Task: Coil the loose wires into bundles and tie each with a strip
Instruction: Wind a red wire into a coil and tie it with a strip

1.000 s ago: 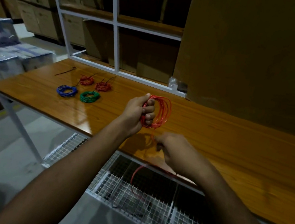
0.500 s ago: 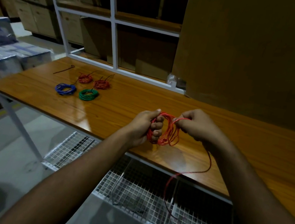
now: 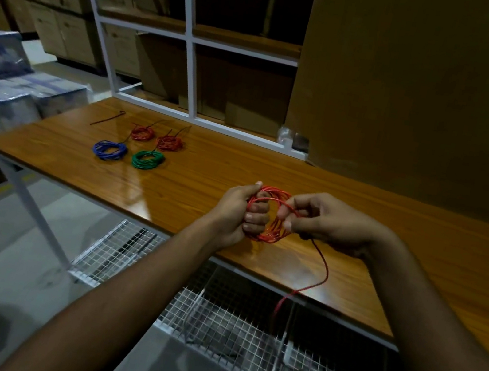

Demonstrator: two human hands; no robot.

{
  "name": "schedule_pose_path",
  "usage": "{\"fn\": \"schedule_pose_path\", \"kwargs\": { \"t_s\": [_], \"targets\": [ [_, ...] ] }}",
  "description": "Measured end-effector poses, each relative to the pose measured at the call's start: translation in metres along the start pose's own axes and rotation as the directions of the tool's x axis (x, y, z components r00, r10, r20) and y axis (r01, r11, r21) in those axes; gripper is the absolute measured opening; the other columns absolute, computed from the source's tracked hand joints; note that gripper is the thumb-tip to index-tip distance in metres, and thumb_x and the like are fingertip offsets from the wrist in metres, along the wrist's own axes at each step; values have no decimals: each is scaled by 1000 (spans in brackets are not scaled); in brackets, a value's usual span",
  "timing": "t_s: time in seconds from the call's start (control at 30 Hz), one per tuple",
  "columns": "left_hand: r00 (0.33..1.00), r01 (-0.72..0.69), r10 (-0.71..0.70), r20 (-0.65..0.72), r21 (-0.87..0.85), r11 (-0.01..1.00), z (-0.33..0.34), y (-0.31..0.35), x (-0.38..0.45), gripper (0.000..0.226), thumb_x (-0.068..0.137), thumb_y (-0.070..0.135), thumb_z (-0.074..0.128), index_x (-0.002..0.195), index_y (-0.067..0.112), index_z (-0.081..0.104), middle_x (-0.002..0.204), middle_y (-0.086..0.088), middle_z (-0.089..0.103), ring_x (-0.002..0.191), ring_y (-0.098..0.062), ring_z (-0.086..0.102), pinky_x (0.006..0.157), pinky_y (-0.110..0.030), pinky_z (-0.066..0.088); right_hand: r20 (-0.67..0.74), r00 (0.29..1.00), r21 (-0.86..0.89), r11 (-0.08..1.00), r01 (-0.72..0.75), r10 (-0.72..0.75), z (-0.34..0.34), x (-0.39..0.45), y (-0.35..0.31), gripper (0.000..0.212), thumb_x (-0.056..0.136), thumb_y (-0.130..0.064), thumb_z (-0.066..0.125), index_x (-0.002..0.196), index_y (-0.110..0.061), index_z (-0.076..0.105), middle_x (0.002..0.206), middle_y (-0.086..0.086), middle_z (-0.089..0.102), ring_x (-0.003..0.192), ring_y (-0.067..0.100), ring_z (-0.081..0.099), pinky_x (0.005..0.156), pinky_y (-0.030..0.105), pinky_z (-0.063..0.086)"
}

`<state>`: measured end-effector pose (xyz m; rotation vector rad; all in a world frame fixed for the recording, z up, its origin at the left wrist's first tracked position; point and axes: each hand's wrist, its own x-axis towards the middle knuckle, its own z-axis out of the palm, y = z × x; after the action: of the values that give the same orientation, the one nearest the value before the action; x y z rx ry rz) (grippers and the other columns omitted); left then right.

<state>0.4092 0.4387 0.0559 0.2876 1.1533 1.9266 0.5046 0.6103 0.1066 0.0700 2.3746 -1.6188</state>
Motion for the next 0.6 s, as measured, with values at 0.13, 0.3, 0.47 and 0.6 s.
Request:
{"fn": "schedule_pose_path", "kwargs": {
  "t_s": [0.13, 0.3, 0.47, 0.6],
  "targets": [
    [998, 53, -52, 47, -12, 999, -5, 0, 1, 39, 106, 36, 33, 75, 16, 45, 54, 5, 38, 38, -4, 30, 36, -16, 20, -161, 981, -16, 994, 107, -108, -10, -1, -4, 14, 94, -9, 61, 106, -7, 69, 81, 6, 66, 64, 12, 60, 54, 22, 50],
    [978, 103, -95, 187, -35, 994, 0, 4, 0, 40, 103, 41, 34, 75, 16, 49, 49, 8, 33, 36, -4, 29, 35, -17, 22, -489, 838, -287, 952, 108, -242, -14, 26, 5, 13, 95, -23, 64, 87, -18, 73, 71, -3, 67, 52, -3, 51, 51, 19, 39],
    [986, 60, -34, 164, -157, 986, -8, 18, -1, 35, 99, 37, 43, 70, 18, 45, 46, 9, 32, 35, -5, 30, 34, -17, 23, -243, 964, -76, 993, 92, -108, -10, 31, 45, 33, 104, -24, 46, 98, -1, 69, 76, -1, 61, 56, 2, 45, 57, 23, 36],
    [998, -56, 64, 24, -238, 970, -21, 25, 4, 38, 102, 35, 41, 67, 20, 44, 45, 9, 30, 35, -5, 27, 36, -18, 18, -176, 984, 281, 957, 74, -24, 5, 28, 69, 24, 103, -10, 46, 113, -1, 66, 80, 4, 61, 60, 9, 50, 57, 23, 43]
  ]
}}
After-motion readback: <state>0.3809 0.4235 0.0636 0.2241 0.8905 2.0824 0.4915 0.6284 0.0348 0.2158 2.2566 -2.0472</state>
